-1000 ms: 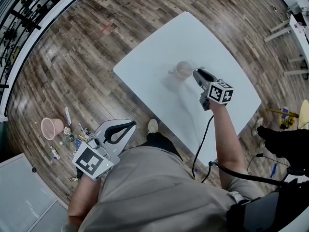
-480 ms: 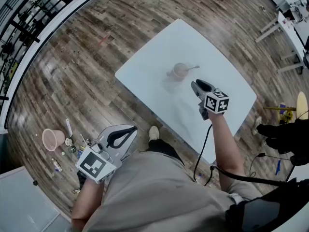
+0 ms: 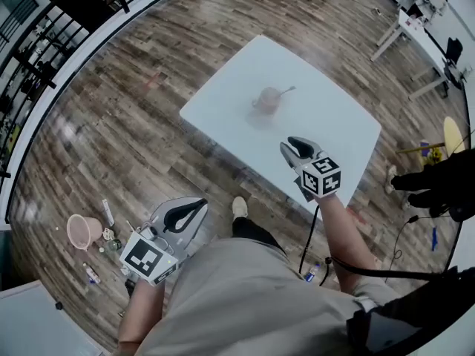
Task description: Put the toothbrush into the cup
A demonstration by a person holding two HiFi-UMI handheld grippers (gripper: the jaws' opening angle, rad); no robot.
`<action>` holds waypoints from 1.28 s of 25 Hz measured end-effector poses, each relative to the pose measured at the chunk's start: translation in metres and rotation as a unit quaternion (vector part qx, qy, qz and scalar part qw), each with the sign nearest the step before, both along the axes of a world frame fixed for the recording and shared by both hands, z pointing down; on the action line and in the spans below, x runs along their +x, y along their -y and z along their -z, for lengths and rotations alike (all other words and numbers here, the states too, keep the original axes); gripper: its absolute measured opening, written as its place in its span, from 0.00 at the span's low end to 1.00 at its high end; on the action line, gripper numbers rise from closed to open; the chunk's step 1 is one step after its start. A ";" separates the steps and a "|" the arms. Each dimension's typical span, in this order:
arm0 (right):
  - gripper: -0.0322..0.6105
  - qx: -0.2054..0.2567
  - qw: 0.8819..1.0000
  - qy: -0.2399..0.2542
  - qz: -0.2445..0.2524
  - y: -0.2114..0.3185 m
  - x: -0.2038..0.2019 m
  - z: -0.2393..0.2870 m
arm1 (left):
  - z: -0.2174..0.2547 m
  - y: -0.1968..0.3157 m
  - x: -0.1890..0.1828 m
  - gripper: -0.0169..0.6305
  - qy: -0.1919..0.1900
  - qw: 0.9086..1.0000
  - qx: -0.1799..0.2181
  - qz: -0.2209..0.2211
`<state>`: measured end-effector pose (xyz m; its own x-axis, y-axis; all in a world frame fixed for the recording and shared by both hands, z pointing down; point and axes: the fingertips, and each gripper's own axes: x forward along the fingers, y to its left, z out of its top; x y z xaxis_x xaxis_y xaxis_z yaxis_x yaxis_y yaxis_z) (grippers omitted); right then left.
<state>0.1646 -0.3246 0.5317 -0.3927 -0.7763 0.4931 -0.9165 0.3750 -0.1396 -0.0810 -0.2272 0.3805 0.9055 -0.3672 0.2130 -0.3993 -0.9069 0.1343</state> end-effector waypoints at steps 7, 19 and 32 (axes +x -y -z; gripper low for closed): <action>0.22 0.027 0.999 -0.014 -0.010 -0.094 -0.066 0.021 | -0.003 -0.071 -0.048 0.04 -0.004 1.000 0.007 -0.010; 0.11 0.037 0.999 -0.037 -0.006 -0.237 -0.142 0.053 | -0.008 -0.172 -0.101 0.04 -0.007 0.999 0.000 -0.037; 0.05 0.075 0.995 -0.056 0.029 -0.313 -0.154 0.101 | -0.007 -0.228 -0.072 0.04 -0.008 0.998 0.001 -0.061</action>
